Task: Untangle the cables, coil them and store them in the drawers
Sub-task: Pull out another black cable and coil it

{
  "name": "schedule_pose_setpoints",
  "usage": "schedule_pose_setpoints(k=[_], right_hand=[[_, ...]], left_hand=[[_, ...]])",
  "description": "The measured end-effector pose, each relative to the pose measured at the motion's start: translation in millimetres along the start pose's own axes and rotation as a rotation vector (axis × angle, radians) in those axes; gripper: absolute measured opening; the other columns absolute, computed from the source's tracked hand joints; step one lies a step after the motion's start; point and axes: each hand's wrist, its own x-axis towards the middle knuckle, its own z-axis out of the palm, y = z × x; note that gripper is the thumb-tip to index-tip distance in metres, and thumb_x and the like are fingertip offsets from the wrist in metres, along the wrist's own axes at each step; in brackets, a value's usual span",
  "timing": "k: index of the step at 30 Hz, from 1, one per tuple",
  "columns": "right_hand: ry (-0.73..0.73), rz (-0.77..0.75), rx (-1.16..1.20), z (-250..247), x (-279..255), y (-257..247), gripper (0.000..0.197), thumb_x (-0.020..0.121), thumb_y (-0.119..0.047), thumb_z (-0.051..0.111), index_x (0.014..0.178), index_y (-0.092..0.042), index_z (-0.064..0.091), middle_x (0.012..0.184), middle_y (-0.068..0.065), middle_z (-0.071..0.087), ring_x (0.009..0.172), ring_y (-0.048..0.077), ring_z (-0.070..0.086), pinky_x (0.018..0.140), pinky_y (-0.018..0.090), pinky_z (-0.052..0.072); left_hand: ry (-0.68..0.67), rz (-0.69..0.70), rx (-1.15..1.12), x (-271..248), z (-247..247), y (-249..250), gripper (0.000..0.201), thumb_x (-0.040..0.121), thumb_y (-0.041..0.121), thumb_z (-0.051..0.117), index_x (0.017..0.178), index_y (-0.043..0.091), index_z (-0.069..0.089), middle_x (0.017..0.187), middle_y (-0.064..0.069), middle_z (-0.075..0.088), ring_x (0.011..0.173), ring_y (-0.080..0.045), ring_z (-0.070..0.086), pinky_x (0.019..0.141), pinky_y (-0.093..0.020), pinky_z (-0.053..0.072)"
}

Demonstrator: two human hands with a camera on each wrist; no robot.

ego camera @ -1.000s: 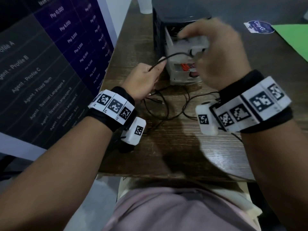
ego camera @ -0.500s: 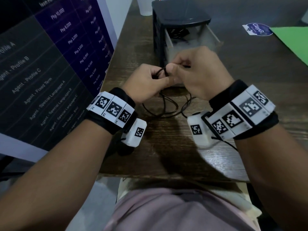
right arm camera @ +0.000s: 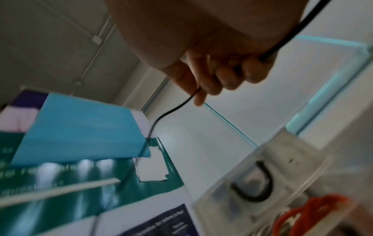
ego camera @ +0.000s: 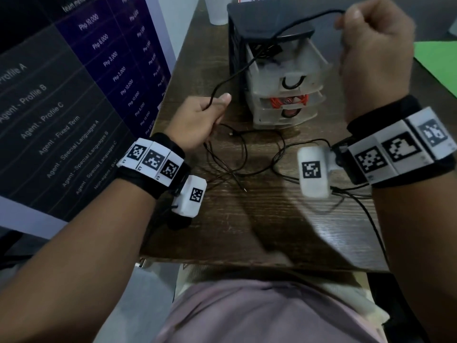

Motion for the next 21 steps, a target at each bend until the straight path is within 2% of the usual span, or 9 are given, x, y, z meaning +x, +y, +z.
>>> schedule_pose_setpoints(k=[2, 4, 6, 7, 9, 12, 16, 19, 21], right_hand=[[-0.019, 0.040, -0.110, -4.1, 4.2, 2.9, 0.018, 0.088, -0.028, 0.048, 0.084, -0.028, 0.065, 0.073, -0.016, 0.056, 0.068, 0.001, 0.050, 0.068, 0.027, 0.044], [-0.095, 0.055, -0.312, -4.3, 2.3, 4.8, 0.033, 0.085, -0.024, 0.046, 0.111, -0.023, 0.066, 0.088, -0.015, 0.061, 0.079, 0.000, 0.057, 0.080, 0.027, 0.049], [-0.167, -0.045, -0.480, -1.3, -5.9, 0.3, 0.052, 0.079, -0.018, 0.046, 0.130, -0.025, 0.056, 0.117, -0.004, 0.059, 0.108, 0.010, 0.057, 0.102, 0.041, 0.044], [-0.203, -0.128, -0.505, 1.8, -11.6, -4.6, 0.059, 0.076, -0.016, 0.047, 0.134, -0.025, 0.053, 0.128, -0.001, 0.055, 0.119, 0.014, 0.052, 0.108, 0.046, 0.039], [-0.340, -0.283, -0.460, 11.3, -21.5, -13.5, 0.060, 0.076, -0.014, 0.050, 0.135, -0.022, 0.054, 0.133, -0.004, 0.055, 0.125, 0.012, 0.049, 0.112, 0.043, 0.035], [-0.603, -0.235, -0.338, 27.5, -34.6, -20.4, 0.040, 0.084, -0.016, 0.057, 0.123, -0.021, 0.066, 0.116, -0.012, 0.065, 0.112, 0.002, 0.058, 0.102, 0.018, 0.043], [-0.698, -0.152, -0.354, 29.7, -32.3, -16.8, 0.021, 0.093, -0.027, 0.061, 0.110, -0.026, 0.073, 0.093, -0.018, 0.067, 0.090, -0.001, 0.061, 0.080, 0.010, 0.046], [-0.664, -0.166, -0.316, 20.9, -25.6, -12.6, 0.017, 0.095, -0.036, 0.061, 0.098, -0.027, 0.074, 0.083, -0.015, 0.069, 0.074, 0.000, 0.060, 0.067, 0.013, 0.045], [-0.522, -0.159, -0.204, 18.1, -21.2, -9.7, 0.017, 0.097, -0.034, 0.058, 0.096, -0.025, 0.073, 0.078, -0.018, 0.065, 0.070, -0.004, 0.057, 0.063, 0.011, 0.043]], left_hand=[[0.046, 0.009, 0.003, -0.2, -3.2, -0.1, 0.053, 0.103, 0.039, 0.046, 0.054, 0.021, 0.037, 0.048, 0.006, 0.033, 0.043, -0.010, 0.031, 0.045, -0.024, 0.027], [0.076, 0.013, 0.008, 0.3, -4.6, 5.3, 0.053, 0.102, 0.042, 0.046, 0.054, 0.023, 0.034, 0.051, 0.003, 0.031, 0.045, -0.013, 0.027, 0.047, -0.028, 0.023], [0.070, 0.023, 0.048, 1.1, -3.4, 14.1, 0.052, 0.101, 0.042, 0.047, 0.056, 0.020, 0.036, 0.053, -0.002, 0.030, 0.046, -0.013, 0.027, 0.049, -0.029, 0.023], [0.055, 0.030, 0.080, 1.6, -2.1, 19.2, 0.051, 0.101, 0.041, 0.049, 0.057, 0.018, 0.038, 0.053, -0.002, 0.031, 0.046, -0.012, 0.028, 0.050, -0.029, 0.024], [0.010, 0.053, 0.143, 2.3, 1.8, 29.4, 0.050, 0.100, 0.039, 0.053, 0.056, 0.018, 0.041, 0.051, 0.002, 0.032, 0.044, -0.009, 0.029, 0.049, -0.028, 0.024], [-0.031, 0.093, 0.191, 3.8, 5.2, 39.7, 0.050, 0.097, 0.035, 0.058, 0.051, 0.022, 0.045, 0.045, 0.011, 0.036, 0.042, -0.005, 0.032, 0.046, -0.026, 0.025], [-0.071, 0.120, 0.149, 0.8, -0.9, 39.2, 0.046, 0.093, 0.035, 0.065, 0.053, 0.014, 0.055, 0.046, 0.010, 0.043, 0.043, -0.004, 0.034, 0.045, -0.021, 0.027], [-0.087, 0.089, 0.100, -5.9, -1.8, 34.9, 0.050, 0.094, 0.041, 0.063, 0.054, 0.012, 0.052, 0.043, 0.008, 0.041, 0.038, -0.008, 0.037, 0.040, -0.020, 0.028], [-0.088, 0.026, 0.030, -8.8, 1.0, 33.9, 0.048, 0.097, 0.040, 0.058, 0.058, 0.014, 0.054, 0.042, 0.006, 0.043, 0.034, -0.013, 0.042, 0.038, -0.022, 0.029]])
